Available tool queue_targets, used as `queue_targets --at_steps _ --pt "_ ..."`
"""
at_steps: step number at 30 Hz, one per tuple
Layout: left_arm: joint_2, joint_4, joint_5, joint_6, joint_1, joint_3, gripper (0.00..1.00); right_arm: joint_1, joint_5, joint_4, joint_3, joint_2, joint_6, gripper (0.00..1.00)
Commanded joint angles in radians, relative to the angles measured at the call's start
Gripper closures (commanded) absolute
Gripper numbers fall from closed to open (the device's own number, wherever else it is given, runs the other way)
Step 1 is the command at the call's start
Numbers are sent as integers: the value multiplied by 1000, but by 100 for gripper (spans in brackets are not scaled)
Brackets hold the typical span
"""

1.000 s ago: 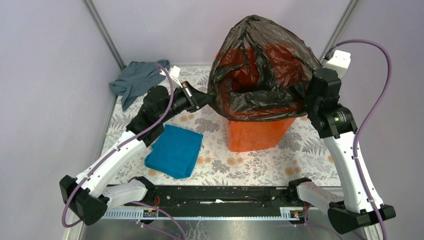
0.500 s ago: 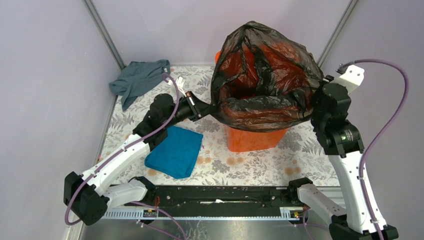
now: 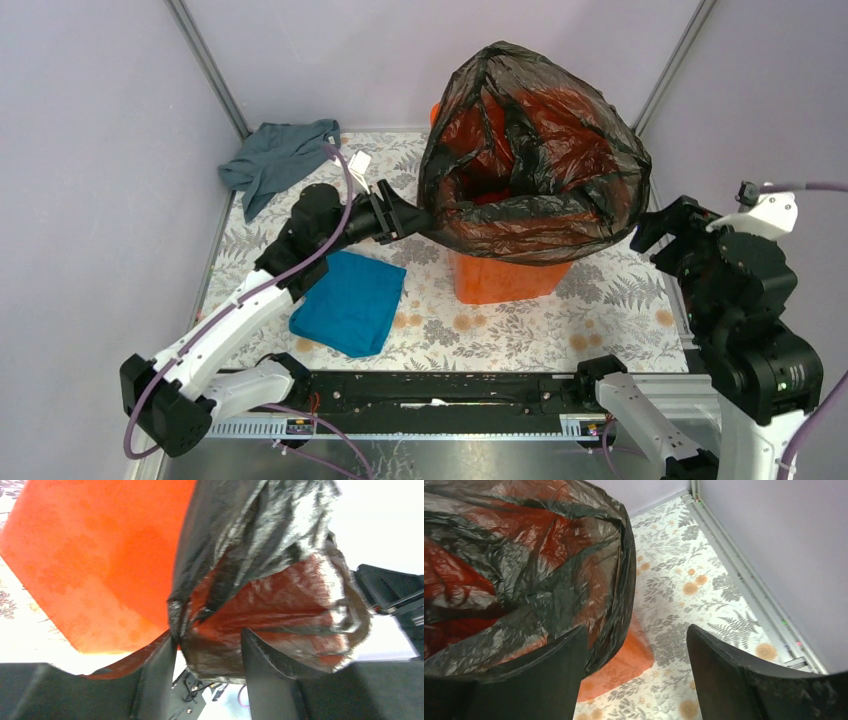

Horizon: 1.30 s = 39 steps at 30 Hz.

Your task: Put the trash bags into the trash bin

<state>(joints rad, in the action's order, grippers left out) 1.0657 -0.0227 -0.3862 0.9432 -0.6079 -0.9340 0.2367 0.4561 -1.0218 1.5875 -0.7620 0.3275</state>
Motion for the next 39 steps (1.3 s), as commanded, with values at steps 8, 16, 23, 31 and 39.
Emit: queue_targets --at_steps 8,16,23,31,39 --pt "-45 -180 -137 -194 71 -213 5 -1 -231 171 -230 151 245 36" --pt "12 -214 -149 -219 124 -301 1 -1 -241 398 -477 241 154 68" --pt "-52 -400 5 -339 143 -317 1 -1 -89 360 -607 265 119 79" --pt "46 -513 27 -472 148 -567 1 0 -223 27 -88 111 6 1" --pt "259 -310 -240 -319 216 -723 1 -1 -278 135 211 -240 -229 0"
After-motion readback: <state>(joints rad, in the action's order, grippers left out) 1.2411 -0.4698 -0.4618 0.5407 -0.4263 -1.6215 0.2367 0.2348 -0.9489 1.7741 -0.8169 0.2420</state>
